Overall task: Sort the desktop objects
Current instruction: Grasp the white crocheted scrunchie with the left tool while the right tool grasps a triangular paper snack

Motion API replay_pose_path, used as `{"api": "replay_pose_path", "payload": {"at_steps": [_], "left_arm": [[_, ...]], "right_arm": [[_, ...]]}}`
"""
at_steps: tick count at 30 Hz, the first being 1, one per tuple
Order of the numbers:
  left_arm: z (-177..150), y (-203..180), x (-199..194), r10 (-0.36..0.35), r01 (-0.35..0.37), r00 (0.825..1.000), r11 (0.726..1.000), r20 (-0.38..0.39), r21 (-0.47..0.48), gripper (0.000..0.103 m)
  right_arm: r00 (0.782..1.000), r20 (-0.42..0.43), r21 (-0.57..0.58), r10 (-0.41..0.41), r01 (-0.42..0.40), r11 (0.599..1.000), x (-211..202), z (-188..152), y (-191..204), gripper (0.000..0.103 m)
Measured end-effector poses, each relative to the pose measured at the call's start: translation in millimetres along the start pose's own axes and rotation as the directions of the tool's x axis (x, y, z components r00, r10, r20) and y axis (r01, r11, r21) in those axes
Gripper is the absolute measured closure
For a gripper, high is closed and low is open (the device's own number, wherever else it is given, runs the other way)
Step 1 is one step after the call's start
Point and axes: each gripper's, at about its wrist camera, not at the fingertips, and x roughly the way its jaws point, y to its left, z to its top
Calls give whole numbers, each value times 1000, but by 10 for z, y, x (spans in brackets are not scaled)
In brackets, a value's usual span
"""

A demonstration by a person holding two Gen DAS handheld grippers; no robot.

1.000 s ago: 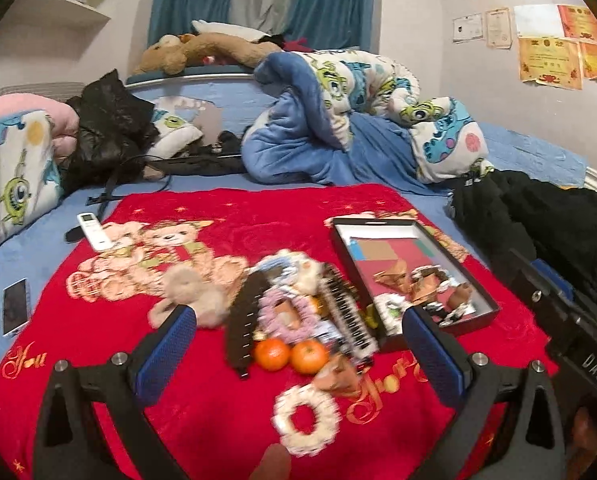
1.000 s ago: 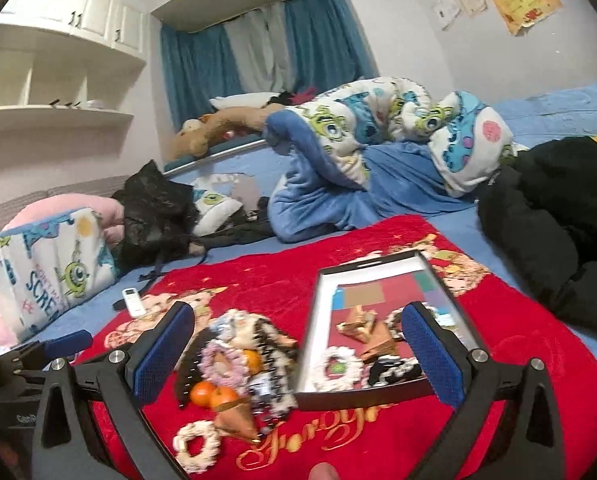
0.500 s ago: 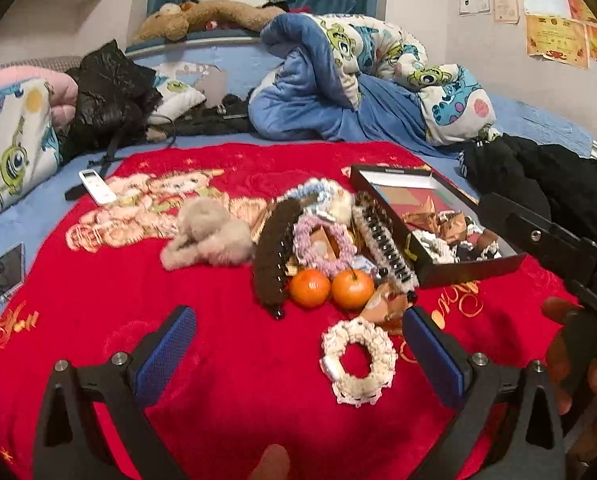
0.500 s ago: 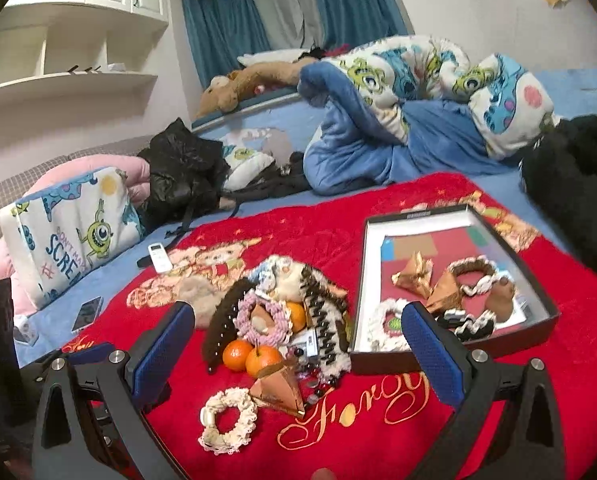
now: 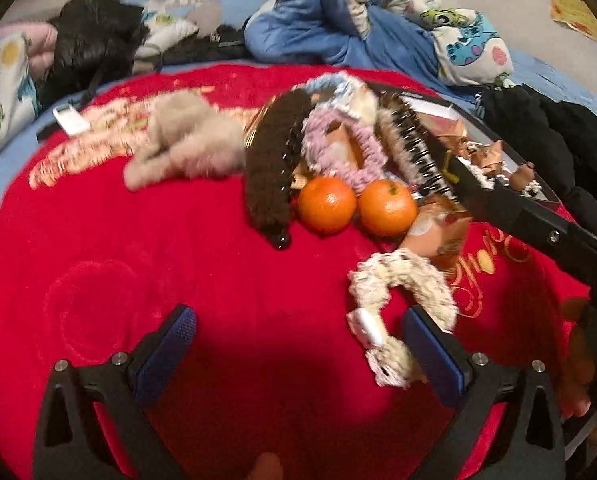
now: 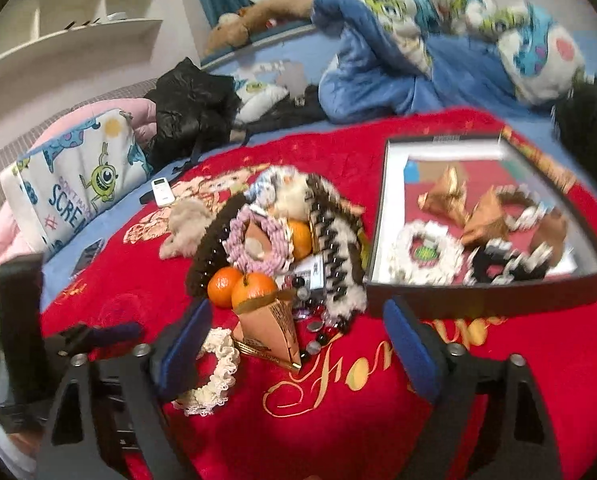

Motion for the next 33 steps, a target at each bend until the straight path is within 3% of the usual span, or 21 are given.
{"api": "replay_pose_path", "payload": {"at_steps": [4,7,10,13,15,17,20,23,25,28,31,33], "left_arm": [[24,-36,108,31,-31,999,1000,-17,2,0],[8,-145,188,89,-87,996,995,-28,49,0],[11,-176,216,96,-95,995,995,-24,42,0],[20,-182,237,83,-82,996,996,-28,34,0],[21,-194,238,83,-82,996,996,-19,37,0],[19,-205,234,81,-80,997,996,-13,33,1],[0,-253,193,70,-71,997,997,8,40,11],[-76,-305,103,43,-45,998,997,39,64,32],[-108,-346,71,26,-30,998,996,58,80,52],[-136,-392,7,14,-21,997,995,81,93,70],[-152,-377,-24,-5,-3,996,996,90,88,83],[-161,-359,-50,-8,1,996,997,94,79,85]], "right_arm": [[996,-72,18,56,-55,998,218,-26,-10,21],[990,-112,-2,83,-84,996,319,-52,37,26],[987,-125,-12,99,-101,995,351,-70,55,34],[986,-139,-9,92,-94,996,387,-86,62,48],[984,-158,-22,86,-91,996,414,-98,89,63],[983,-169,-54,73,-83,995,435,-106,153,67],[986,-164,-99,41,-58,993,435,-127,234,68],[989,-146,-113,15,-32,993,410,-132,257,70],[991,-137,-110,8,-24,994,395,-128,251,70],[992,-124,-102,-5,-8,995,376,-117,235,70],[993,-120,-99,-8,-4,995,365,-114,233,70],[994,-109,-111,-4,-8,994,338,-115,262,71]]}}
